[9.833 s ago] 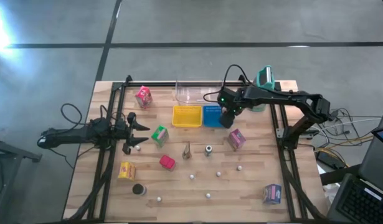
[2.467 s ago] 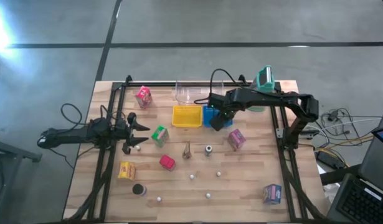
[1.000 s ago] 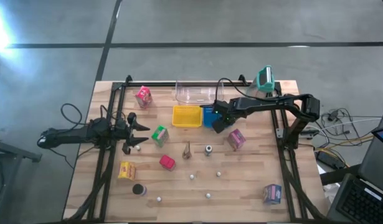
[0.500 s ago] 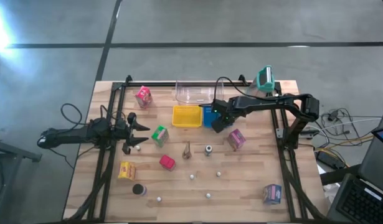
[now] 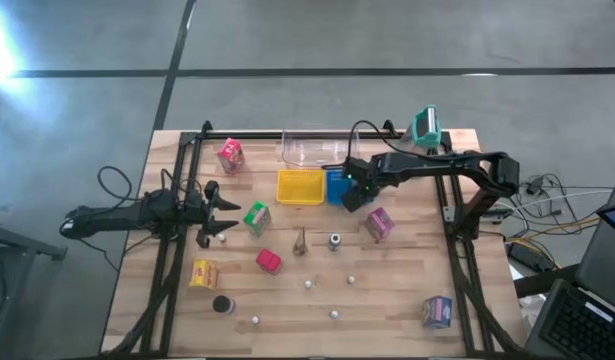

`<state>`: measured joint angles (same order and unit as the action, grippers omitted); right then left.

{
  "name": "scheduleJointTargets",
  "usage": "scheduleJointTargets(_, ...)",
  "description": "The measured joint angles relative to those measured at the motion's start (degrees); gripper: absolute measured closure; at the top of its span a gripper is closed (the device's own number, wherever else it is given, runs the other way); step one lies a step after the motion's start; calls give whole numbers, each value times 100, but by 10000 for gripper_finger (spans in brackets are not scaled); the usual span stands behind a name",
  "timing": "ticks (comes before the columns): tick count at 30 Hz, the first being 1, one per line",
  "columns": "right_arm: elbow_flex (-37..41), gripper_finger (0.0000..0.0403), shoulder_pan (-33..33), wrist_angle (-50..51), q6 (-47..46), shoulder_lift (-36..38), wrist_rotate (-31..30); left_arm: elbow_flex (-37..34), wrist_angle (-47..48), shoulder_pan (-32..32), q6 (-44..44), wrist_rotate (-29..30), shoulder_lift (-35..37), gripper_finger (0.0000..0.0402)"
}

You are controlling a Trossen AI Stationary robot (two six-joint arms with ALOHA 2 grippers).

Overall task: Pick & Place Kitchen Items
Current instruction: Put the green food coloring bottle into the blue bin, then put the blue food coloring bottle into the blue bin

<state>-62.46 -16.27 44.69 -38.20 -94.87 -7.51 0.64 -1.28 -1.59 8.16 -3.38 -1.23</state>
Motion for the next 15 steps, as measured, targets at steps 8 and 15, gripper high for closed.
scheduleJointTargets(8, -11, 282, 0, -1, 68, 520, -4, 0, 0, -1, 0, 0, -1, 183)
scheduleJointTargets(15, -111, 296, 109, -7, 68, 1046, -15, 0, 0, -1, 0, 0, 1, 183)
